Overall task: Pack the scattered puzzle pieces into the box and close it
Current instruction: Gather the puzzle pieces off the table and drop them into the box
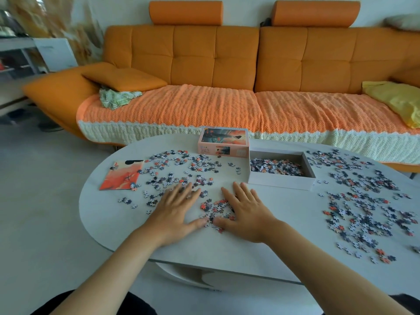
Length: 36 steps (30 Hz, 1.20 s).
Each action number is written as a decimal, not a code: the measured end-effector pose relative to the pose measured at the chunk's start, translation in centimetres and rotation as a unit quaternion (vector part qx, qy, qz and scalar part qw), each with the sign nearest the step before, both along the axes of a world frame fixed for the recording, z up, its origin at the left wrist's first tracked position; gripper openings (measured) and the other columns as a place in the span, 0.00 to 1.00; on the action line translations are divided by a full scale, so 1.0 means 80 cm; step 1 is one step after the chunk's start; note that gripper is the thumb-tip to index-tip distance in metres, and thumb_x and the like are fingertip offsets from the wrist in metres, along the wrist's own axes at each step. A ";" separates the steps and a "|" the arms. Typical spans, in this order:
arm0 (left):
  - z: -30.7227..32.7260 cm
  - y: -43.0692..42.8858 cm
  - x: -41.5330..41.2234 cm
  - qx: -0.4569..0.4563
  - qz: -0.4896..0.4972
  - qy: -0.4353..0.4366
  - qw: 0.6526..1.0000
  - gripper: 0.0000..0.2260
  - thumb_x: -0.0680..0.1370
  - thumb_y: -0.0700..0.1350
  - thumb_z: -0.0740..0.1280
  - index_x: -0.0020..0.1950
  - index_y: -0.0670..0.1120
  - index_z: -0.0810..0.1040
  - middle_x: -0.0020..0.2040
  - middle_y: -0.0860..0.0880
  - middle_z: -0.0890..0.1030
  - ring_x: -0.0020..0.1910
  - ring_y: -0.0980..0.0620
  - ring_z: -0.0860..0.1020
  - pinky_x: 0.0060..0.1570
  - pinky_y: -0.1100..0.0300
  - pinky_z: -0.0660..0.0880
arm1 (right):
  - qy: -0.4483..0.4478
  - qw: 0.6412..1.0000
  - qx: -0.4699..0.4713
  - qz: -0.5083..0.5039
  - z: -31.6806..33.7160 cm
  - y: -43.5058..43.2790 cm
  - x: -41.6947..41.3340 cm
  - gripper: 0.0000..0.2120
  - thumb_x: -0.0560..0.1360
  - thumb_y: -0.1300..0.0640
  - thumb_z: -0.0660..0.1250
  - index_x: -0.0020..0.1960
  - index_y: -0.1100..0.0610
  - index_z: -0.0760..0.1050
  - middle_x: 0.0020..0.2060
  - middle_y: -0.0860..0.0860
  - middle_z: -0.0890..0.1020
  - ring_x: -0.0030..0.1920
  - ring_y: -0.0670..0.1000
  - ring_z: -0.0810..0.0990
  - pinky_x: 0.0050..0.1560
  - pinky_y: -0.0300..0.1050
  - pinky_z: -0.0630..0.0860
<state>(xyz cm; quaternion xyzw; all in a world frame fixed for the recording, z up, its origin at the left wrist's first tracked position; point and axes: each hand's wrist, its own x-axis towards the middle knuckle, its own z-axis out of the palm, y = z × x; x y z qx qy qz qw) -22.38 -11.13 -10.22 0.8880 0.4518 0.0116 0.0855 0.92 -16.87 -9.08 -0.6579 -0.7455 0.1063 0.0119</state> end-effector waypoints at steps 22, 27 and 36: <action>0.014 -0.025 0.149 -0.090 -0.123 -0.161 0.975 0.38 0.78 0.64 0.59 0.80 0.52 0.43 0.79 0.56 0.49 0.77 0.60 0.48 0.76 0.57 0.52 | 0.191 0.982 0.000 0.016 0.013 -0.025 0.093 0.24 0.83 0.52 0.54 0.78 0.45 0.55 0.76 0.45 0.62 0.75 0.45 0.59 0.74 0.45 0.56; 0.017 -0.032 0.178 -0.155 -0.098 -0.207 0.961 0.34 0.80 0.59 0.61 0.79 0.57 0.45 0.78 0.57 0.57 0.76 0.59 0.54 0.69 0.64 0.54 | 0.249 0.965 0.001 -0.082 0.040 -0.033 0.131 0.19 0.81 0.57 0.58 0.69 0.42 0.72 0.65 0.42 0.76 0.65 0.45 0.73 0.66 0.41 0.67; 0.050 -0.003 0.153 -0.080 -0.096 -0.120 0.985 0.35 0.75 0.66 0.62 0.78 0.55 0.57 0.76 0.56 0.60 0.74 0.57 0.56 0.73 0.54 0.55 | 0.149 0.986 -0.019 -0.072 0.046 -0.046 0.157 0.33 0.68 0.36 0.72 0.70 0.41 0.69 0.61 0.43 0.71 0.56 0.45 0.73 0.60 0.45 0.72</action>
